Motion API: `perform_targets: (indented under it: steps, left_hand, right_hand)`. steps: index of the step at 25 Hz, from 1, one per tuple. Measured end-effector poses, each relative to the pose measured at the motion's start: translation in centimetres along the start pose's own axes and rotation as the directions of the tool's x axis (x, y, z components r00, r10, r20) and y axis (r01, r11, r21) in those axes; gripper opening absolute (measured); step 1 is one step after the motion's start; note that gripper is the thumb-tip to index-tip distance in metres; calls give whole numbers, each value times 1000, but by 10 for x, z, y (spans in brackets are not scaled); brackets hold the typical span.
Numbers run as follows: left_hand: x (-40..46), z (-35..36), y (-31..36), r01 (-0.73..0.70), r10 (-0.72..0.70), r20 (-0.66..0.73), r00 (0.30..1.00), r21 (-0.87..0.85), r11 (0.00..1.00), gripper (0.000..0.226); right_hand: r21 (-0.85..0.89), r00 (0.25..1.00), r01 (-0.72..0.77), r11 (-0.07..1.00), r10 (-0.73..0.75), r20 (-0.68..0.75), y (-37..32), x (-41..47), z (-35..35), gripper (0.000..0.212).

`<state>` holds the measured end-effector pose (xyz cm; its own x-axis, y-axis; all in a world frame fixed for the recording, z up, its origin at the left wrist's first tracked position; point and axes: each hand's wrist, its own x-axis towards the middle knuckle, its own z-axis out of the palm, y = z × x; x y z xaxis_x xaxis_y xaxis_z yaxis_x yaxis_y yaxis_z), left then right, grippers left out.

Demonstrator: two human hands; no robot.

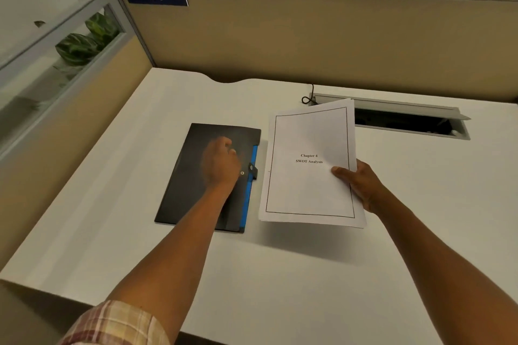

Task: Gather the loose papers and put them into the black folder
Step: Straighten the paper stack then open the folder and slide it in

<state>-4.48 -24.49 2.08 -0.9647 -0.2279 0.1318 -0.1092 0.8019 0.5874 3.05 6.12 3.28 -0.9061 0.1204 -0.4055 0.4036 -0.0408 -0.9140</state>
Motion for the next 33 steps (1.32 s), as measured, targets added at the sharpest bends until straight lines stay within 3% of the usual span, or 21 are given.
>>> perform_targets:
  steps: [2, 5, 7, 10, 20, 24, 29, 33]
  left_hand:
    - [-1, 6, -19, 11, -47, 186, 982, 191, 982, 41]
    - [-7, 17, -31, 1, -147, 418, 897, 330, 944, 77]
    - [-9, 25, -34, -5, -205, 474, 856, 404, 915, 99]
    - [-12, 31, -39, 28, -264, 497, 827, 432, 901, 111]
    - [-12, 32, -37, 7, -276, 524, 806, 458, 889, 116]
    - [-4, 31, -33, -52, -280, 580, 765, 488, 871, 108]
    - [-6, 16, -16, -175, -51, 592, 805, 318, 932, 64]
    - [-7, -6, -2, -305, 116, 532, 839, 282, 910, 45]
  right_hand:
    - [-18, 1000, -3, 1000, 3, -5, 1, 4, 6, 23]
    - [-33, 1000, -9, 999, 8, -11, 1, 7, 13, 18]
    - [-35, 1000, -15, 999, 14, -20, 0, 7, 16, 15]
    - [-34, 1000, -21, 999, 21, -17, 1, 7, 19, 15]
    - [-36, 999, -46, 998, 45, -27, 9, 13, 19, 18]
    - [-26, 998, -52, 998, 51, -33, 9, 14, 19, 16]
    - [-11, 997, -56, 998, 56, -48, 6, 15, 19, 15]
    - [-5, 998, -49, 999, 49, -47, 4, 18, 23, 17]
